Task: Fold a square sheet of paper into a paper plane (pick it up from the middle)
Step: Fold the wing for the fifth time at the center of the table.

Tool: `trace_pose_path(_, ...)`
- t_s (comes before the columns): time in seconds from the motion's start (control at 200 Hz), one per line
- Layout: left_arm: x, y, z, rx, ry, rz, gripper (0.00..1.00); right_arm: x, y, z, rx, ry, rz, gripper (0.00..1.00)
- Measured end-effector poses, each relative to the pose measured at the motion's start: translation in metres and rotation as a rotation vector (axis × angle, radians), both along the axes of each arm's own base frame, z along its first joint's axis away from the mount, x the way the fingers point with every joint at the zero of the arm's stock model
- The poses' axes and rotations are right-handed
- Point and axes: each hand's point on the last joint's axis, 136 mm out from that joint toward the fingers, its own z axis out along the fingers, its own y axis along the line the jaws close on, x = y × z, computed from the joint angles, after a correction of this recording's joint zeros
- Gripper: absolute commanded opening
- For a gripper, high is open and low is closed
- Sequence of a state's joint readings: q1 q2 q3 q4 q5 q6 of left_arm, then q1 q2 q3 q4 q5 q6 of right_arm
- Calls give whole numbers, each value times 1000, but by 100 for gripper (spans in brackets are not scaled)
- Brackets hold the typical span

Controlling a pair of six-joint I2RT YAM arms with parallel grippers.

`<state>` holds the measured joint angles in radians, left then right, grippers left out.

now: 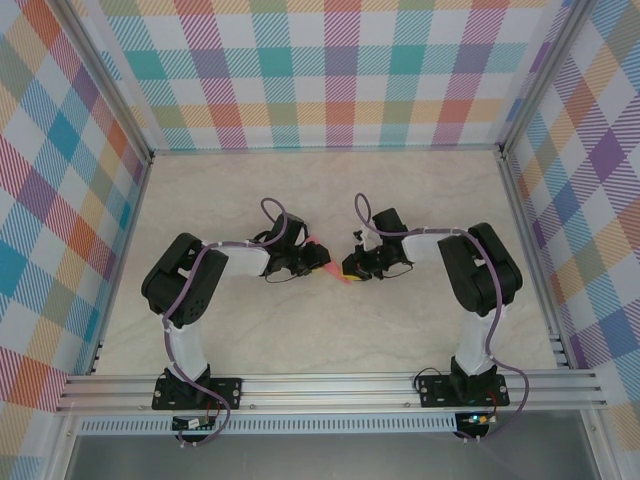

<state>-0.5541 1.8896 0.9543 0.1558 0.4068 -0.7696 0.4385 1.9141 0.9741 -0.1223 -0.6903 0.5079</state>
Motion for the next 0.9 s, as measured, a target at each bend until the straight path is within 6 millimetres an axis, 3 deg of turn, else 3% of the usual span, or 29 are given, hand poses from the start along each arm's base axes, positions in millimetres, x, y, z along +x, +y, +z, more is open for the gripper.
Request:
trace_pose_path(0.28,0,1,0,7,4,3,27,0,-3,-4,-29,9,-9,14)
trace_pose_path(0.59,1,1,-1,16,9,8,27,-3,-3,31,-59,-81,-14,15)
trace_pose_path(0.9,1,1,-2,24,24,11,26,-17,14,19,-100,-41,48,10)
